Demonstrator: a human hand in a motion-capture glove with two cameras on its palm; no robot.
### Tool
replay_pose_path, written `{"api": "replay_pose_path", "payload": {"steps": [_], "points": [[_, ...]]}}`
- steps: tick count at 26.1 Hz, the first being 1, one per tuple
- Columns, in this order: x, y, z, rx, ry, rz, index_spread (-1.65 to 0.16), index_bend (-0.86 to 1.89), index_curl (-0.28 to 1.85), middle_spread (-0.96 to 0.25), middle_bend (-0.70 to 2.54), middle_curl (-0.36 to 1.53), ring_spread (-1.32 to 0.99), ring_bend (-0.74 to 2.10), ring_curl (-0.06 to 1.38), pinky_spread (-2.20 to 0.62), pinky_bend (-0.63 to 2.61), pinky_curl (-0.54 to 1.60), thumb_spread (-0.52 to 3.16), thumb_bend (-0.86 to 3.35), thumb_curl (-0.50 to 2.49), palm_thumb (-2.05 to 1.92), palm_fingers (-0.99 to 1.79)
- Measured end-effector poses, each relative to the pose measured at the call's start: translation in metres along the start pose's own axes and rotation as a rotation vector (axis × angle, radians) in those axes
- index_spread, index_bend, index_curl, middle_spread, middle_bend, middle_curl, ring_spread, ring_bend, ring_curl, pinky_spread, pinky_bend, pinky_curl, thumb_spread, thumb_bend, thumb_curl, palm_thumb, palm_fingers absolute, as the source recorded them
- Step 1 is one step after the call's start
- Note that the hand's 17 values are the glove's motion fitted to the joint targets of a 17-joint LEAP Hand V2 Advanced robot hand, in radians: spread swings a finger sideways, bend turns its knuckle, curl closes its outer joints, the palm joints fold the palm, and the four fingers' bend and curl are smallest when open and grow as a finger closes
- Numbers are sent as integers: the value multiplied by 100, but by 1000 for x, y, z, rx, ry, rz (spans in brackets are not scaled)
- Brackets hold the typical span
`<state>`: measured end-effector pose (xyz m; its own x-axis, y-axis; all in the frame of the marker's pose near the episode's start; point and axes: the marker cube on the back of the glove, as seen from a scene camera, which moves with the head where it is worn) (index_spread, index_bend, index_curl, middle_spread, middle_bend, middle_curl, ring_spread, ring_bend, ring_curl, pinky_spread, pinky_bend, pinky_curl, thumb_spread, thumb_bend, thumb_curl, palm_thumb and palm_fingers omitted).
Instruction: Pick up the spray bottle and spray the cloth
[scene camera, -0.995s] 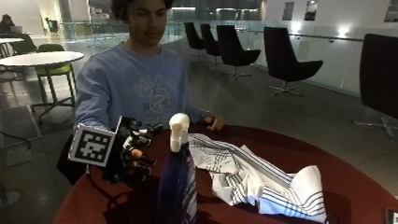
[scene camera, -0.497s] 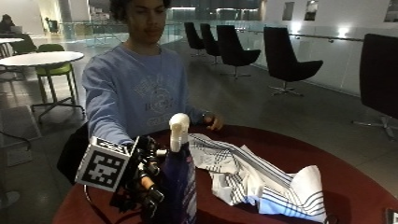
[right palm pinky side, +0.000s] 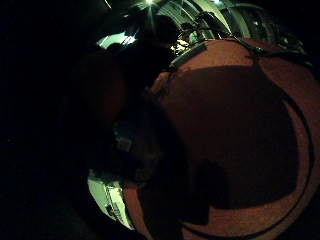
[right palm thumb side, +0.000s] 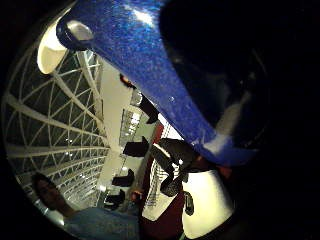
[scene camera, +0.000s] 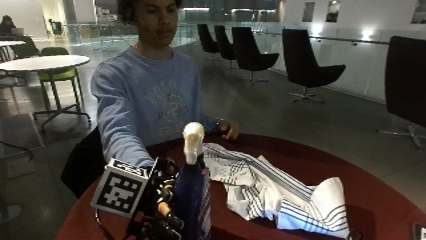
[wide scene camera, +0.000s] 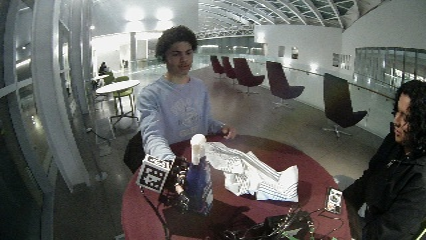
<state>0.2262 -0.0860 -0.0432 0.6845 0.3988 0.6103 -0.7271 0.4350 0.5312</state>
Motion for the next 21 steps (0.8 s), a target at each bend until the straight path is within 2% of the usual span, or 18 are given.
{"api": "replay_pose_path", "payload": {"steps": [4, 13, 21], "points": [[1, -4, -1, -15, -3, -4, -38, 3, 7, 2, 38, 39, 10, 59, 35, 31, 60, 37, 92, 6, 33, 66, 36], [-1, -4, -12, -83, -119, -66, -34, 6, 7, -2, 40, 41, 5, 67, 39, 30, 62, 37, 92, 2, 39, 74, 42], [-37, 11, -9, -324, -361, -103, -34, 4, 7, -3, 38, 40, 4, 72, 40, 29, 64, 38, 91, -2, 42, 76, 44]]}}
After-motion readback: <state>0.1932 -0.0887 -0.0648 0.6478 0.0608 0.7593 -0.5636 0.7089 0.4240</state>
